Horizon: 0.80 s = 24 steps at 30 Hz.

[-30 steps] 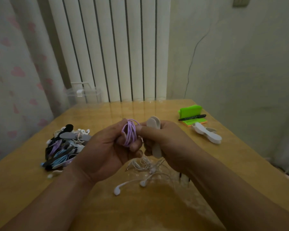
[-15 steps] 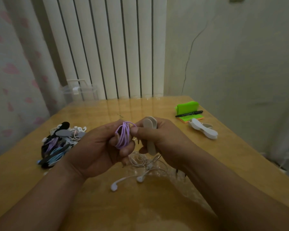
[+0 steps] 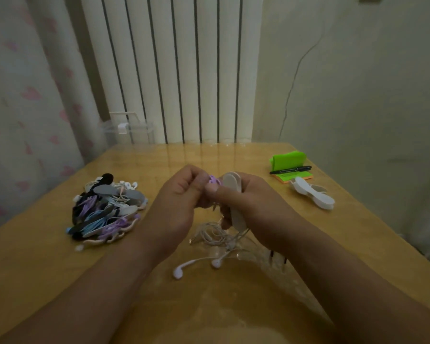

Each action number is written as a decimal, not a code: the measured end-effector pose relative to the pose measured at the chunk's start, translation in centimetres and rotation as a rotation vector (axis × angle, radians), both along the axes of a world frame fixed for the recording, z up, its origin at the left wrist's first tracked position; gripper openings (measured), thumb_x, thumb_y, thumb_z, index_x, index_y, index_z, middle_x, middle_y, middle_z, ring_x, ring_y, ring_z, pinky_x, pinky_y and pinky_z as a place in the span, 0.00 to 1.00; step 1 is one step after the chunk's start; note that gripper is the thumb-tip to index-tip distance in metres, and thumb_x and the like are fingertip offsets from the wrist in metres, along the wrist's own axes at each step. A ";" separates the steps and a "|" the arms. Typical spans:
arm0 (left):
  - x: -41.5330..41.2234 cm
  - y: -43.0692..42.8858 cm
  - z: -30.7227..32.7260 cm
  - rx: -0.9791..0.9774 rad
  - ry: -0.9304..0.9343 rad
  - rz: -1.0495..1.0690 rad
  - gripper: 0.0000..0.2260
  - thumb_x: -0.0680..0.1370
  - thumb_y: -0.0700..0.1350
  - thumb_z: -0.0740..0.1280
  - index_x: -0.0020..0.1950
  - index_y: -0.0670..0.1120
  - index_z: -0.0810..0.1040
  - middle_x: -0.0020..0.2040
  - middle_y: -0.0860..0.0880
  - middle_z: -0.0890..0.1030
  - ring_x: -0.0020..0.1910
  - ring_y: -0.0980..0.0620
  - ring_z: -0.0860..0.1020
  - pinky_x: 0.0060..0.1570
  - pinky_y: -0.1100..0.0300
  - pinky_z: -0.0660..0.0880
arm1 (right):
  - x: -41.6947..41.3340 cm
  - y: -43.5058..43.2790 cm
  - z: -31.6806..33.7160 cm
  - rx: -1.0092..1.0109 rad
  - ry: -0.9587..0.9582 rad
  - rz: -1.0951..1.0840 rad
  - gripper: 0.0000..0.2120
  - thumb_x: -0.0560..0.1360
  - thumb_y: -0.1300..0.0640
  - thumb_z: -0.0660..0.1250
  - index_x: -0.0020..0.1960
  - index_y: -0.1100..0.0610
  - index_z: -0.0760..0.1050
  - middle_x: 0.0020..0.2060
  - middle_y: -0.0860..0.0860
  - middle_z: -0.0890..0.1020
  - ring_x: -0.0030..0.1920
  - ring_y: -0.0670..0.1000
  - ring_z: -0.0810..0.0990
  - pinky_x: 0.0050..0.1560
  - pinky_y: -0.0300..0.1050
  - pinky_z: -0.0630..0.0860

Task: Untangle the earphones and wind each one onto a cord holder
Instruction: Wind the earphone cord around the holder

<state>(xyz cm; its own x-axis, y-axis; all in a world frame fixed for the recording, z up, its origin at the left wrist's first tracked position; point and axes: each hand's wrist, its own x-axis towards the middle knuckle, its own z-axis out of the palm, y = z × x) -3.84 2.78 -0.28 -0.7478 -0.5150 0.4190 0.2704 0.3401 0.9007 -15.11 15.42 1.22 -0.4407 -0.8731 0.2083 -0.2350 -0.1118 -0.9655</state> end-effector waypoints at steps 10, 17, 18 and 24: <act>-0.3 -1.2 -0.5 0.053 0.056 0.190 0.10 0.88 0.43 0.58 0.50 0.44 0.76 0.33 0.52 0.73 0.35 0.56 0.75 0.47 0.54 0.83 | -0.6 -0.4 1.4 0.042 -0.548 -0.201 0.15 0.82 0.51 0.60 0.52 0.62 0.80 0.34 0.52 0.74 0.33 0.49 0.72 0.34 0.43 0.68; -0.5 -1.3 -0.9 -0.042 0.070 0.257 0.10 0.88 0.45 0.59 0.50 0.46 0.76 0.37 0.48 0.77 0.39 0.55 0.78 0.51 0.44 0.83 | 1.2 0.2 1.3 0.222 -0.095 -0.124 0.22 0.83 0.40 0.62 0.60 0.59 0.77 0.41 0.56 0.74 0.37 0.51 0.70 0.34 0.42 0.70; -0.5 -1.3 -1.0 -0.059 0.073 0.267 0.10 0.88 0.45 0.59 0.50 0.47 0.76 0.38 0.48 0.78 0.39 0.55 0.78 0.51 0.44 0.83 | 1.4 0.1 1.3 0.232 -0.072 -0.156 0.22 0.83 0.39 0.61 0.59 0.58 0.77 0.41 0.55 0.75 0.37 0.51 0.70 0.33 0.42 0.69; -0.9 -0.3 -1.7 -0.183 0.059 0.253 0.09 0.87 0.46 0.60 0.50 0.46 0.77 0.42 0.52 0.82 0.41 0.55 0.78 0.45 0.54 0.78 | 1.6 -0.6 1.1 0.256 -0.106 -0.211 0.12 0.83 0.51 0.59 0.53 0.56 0.79 0.37 0.52 0.76 0.37 0.53 0.70 0.35 0.45 0.66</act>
